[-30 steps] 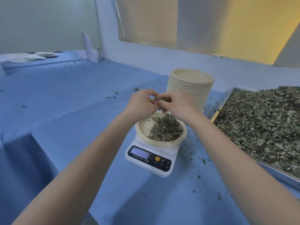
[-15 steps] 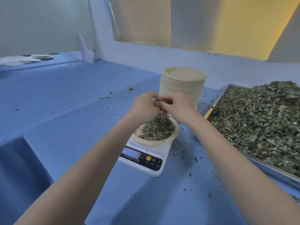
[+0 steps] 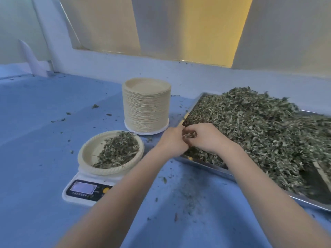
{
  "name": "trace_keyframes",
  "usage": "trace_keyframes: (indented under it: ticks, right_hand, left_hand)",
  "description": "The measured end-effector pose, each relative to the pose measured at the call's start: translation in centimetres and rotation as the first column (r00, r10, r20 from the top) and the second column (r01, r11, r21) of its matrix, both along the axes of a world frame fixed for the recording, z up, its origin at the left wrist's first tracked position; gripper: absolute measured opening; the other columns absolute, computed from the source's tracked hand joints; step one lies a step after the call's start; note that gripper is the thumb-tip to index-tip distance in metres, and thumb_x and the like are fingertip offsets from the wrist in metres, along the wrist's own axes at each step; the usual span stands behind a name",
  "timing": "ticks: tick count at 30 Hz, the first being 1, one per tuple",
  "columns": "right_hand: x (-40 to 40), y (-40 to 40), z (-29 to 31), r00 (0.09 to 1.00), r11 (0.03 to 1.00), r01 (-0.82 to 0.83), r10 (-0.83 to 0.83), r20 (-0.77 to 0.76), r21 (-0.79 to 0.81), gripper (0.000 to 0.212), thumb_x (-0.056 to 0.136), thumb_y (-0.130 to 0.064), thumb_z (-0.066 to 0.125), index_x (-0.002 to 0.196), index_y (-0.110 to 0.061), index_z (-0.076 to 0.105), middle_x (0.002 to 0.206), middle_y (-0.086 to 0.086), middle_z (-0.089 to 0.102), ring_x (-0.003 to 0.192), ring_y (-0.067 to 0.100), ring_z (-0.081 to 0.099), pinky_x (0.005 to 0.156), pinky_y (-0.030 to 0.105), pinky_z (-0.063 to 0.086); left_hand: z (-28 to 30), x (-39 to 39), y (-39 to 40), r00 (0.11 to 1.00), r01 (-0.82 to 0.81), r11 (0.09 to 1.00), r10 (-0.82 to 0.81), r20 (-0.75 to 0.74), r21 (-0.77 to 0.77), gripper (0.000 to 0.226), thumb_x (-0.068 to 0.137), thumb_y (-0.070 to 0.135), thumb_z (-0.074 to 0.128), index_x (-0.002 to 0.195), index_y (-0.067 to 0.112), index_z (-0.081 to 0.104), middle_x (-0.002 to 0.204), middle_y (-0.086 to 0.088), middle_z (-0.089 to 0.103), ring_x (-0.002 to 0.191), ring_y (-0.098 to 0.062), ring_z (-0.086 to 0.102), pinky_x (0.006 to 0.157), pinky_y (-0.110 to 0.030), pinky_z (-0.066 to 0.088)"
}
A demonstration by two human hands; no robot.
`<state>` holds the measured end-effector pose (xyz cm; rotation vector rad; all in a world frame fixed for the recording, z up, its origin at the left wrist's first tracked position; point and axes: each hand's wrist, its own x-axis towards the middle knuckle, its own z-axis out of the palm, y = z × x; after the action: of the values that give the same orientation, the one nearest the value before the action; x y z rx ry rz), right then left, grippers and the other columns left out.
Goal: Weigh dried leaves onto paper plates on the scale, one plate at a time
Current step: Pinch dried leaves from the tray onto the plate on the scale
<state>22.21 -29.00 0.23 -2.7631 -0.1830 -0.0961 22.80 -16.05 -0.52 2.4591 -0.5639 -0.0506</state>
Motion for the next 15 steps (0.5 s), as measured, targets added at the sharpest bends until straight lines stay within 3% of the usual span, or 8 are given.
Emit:
trace_keyframes:
  ticks: [3,5,7,9,11,15]
  right_hand:
    - [0.1,0.4,-0.1,1.000,0.994,-0.022,0.022,0.008,0.108,0.026,0.086,-0.044,0.062,0.109,-0.033,0.069,0.100,-0.006,0.070,0.091,0.014,0.062,0.083,0.030,0.048]
    - [0.6,2.0,0.0,0.996,0.988,-0.062,0.052,0.069,0.144,0.024,0.088,-0.043,0.059,0.109,-0.036,0.069,0.089,-0.016,0.064,0.084,0.008,0.057,0.074,0.022,0.040]
    - [1.1,4.2,0.0,0.992,0.975,-0.116,0.104,0.077,0.189,0.024,0.092,-0.037,0.056,0.113,-0.036,0.068,0.088,-0.015,0.063,0.083,0.007,0.054,0.069,0.019,0.033]
    - [1.3,6.5,-0.1,0.986,0.947,-0.165,0.166,0.021,0.275,0.031,0.091,-0.029,0.056,0.121,-0.034,0.063,0.110,-0.007,0.065,0.100,0.010,0.057,0.076,0.020,0.036]
    - [1.3,8.2,-0.3,0.968,0.936,-0.220,0.244,-0.057,0.274,0.046,0.087,-0.027,0.060,0.133,-0.029,0.054,0.132,-0.005,0.057,0.118,0.011,0.050,0.087,0.022,0.037]
    - [0.8,9.9,-0.9,0.892,0.918,-0.334,0.381,-0.243,0.215,0.101,0.071,-0.053,0.075,0.151,-0.027,0.018,0.156,-0.008,0.019,0.142,0.014,0.021,0.114,0.037,0.025]
  left_hand:
    - [0.1,0.0,1.1,0.998,-0.048,0.997,0.051,0.038,-0.067,0.040,0.087,0.007,0.050,0.126,0.012,0.054,0.119,-0.009,0.058,0.109,-0.026,0.053,0.074,-0.024,0.036]
    - [0.7,0.0,2.8,0.992,-0.096,0.988,0.105,0.072,-0.125,0.035,0.085,0.005,0.052,0.118,0.013,0.060,0.114,-0.008,0.062,0.105,-0.024,0.056,0.073,-0.023,0.036]
    - [1.3,0.1,5.2,0.986,-0.130,0.977,0.145,0.079,-0.171,0.034,0.080,0.006,0.058,0.113,0.014,0.064,0.110,-0.006,0.065,0.093,-0.020,0.058,0.074,-0.024,0.040]
    - [1.7,-0.1,7.9,0.979,-0.175,0.971,0.190,0.077,-0.165,0.036,0.077,0.009,0.065,0.113,0.018,0.063,0.111,-0.002,0.064,0.087,-0.015,0.054,0.074,-0.022,0.040]
    - [1.6,-0.2,10.9,0.958,-0.250,0.957,0.267,0.107,-0.148,0.036,0.080,0.012,0.064,0.115,0.020,0.063,0.114,0.001,0.062,0.092,-0.013,0.052,0.077,-0.020,0.037]
    - [1.1,-0.2,16.0,0.869,-0.453,0.880,0.472,0.152,-0.144,0.032,0.087,0.017,0.058,0.119,0.021,0.060,0.121,-0.001,0.059,0.103,-0.016,0.053,0.078,-0.023,0.033]
